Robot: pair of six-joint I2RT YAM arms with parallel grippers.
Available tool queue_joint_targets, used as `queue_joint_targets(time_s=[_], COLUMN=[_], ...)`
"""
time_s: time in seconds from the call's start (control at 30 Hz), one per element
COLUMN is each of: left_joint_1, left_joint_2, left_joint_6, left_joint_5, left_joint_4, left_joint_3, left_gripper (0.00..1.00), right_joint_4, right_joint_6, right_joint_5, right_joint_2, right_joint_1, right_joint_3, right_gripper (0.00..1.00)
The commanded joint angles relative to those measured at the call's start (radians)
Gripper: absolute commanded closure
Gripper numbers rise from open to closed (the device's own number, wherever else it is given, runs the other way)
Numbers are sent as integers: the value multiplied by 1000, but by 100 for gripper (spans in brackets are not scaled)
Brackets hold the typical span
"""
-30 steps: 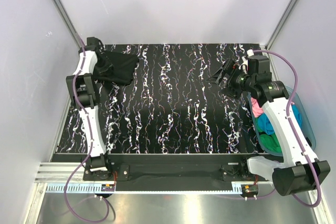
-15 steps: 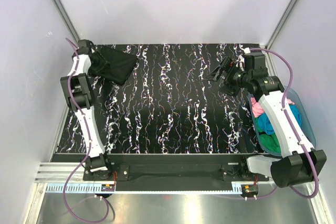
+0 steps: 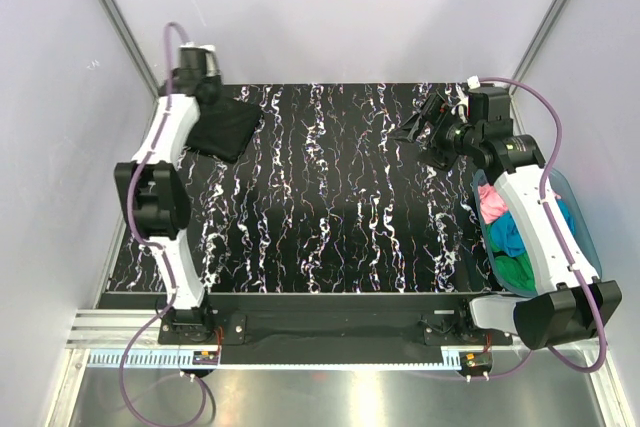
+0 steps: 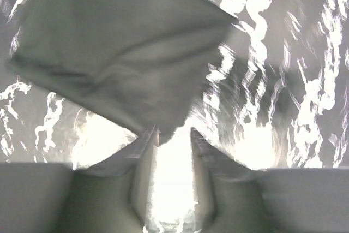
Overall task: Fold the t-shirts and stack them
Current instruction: Neatly place the folded tshirt to the corner
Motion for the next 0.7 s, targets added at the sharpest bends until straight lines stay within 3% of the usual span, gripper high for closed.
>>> queue_joint_targets(time_s=[0.0, 0.03, 0.13, 0.47, 0.67], left_joint_1=[-108, -139, -168, -170, -171], left_joint_2=[27, 52, 138, 382, 430], left_joint_6=[221, 222, 222, 260, 240], left_joint_5=[-112, -124, -147, -187, -141], left_joint_4=[18, -16, -53, -114, -102], left_joint_3=[-40, -8, 49, 301, 304], left_gripper=[76, 89, 100, 100, 99], right_joint_4=[12, 9, 6, -17, -22], right_joint_6=[3, 7, 13, 42, 62], right_joint_5=[-23, -23, -21, -5, 6], right_joint_2=[-10, -13, -27, -51, -53], right_joint_1=[5, 3, 5, 5, 5], right_joint_3=[42, 42, 45, 44, 62], right_gripper=[0, 0, 0, 0, 0])
